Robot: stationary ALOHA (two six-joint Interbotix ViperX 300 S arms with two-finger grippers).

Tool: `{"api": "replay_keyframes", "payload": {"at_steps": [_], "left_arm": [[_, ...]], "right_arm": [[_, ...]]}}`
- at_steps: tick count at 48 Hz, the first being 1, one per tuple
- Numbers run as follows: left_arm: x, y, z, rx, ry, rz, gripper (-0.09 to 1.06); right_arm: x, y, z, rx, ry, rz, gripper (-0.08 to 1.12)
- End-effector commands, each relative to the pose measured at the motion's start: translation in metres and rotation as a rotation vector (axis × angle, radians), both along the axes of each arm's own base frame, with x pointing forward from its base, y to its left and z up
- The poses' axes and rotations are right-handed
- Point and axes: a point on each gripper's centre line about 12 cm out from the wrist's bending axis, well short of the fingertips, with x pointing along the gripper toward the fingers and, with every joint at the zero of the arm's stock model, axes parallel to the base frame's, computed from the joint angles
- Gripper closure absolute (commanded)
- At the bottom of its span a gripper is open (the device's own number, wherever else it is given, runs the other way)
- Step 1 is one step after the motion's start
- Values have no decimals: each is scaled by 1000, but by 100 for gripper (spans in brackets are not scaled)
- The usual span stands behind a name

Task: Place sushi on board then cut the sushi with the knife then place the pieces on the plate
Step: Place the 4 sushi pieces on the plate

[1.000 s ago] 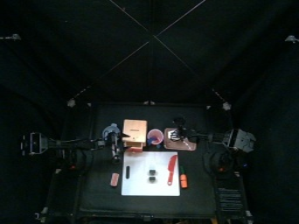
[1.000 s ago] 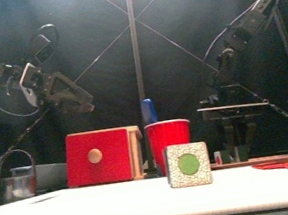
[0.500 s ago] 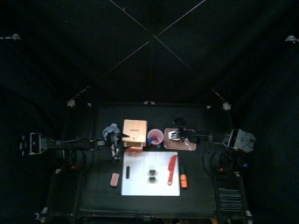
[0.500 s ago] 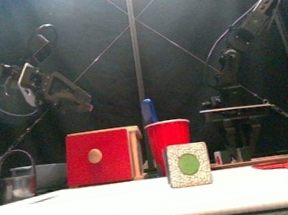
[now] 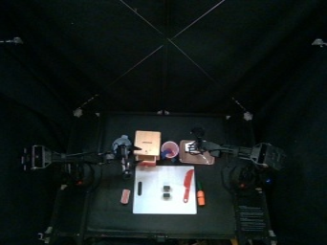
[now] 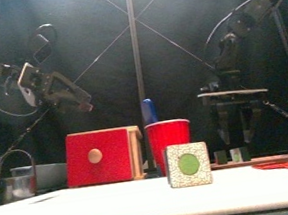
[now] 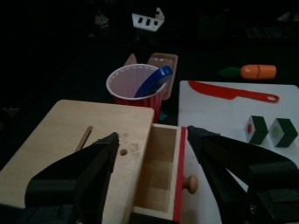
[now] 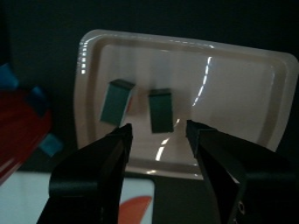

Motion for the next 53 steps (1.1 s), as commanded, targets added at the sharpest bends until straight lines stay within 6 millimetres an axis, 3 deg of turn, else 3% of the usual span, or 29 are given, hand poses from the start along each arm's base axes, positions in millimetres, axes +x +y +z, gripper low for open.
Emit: {"api": "replay_keyframes", "payload": {"at_steps": [1,9,19,29,40,53], "left_arm": [[3,2,7,5,-24,6,1],[5,4,11,7,-36,9,1],[6,8,14,-25,-54,44,1],[4,10,11,-51,-55,73,1],[2,17,11,-53,-55,101,1],[0,18,10,-58,-52,110,1]], "right_arm": [[27,42,23,-9,-57,264,18],[73,91,25,40,-117,628,18],[110,111,4,18,-71,879,18],[126,129,-18,-4,-18,1038,18],[131,148,-16,-3,-39,1078,18],[132,147,-35,-3,-14,1082,19]]}}
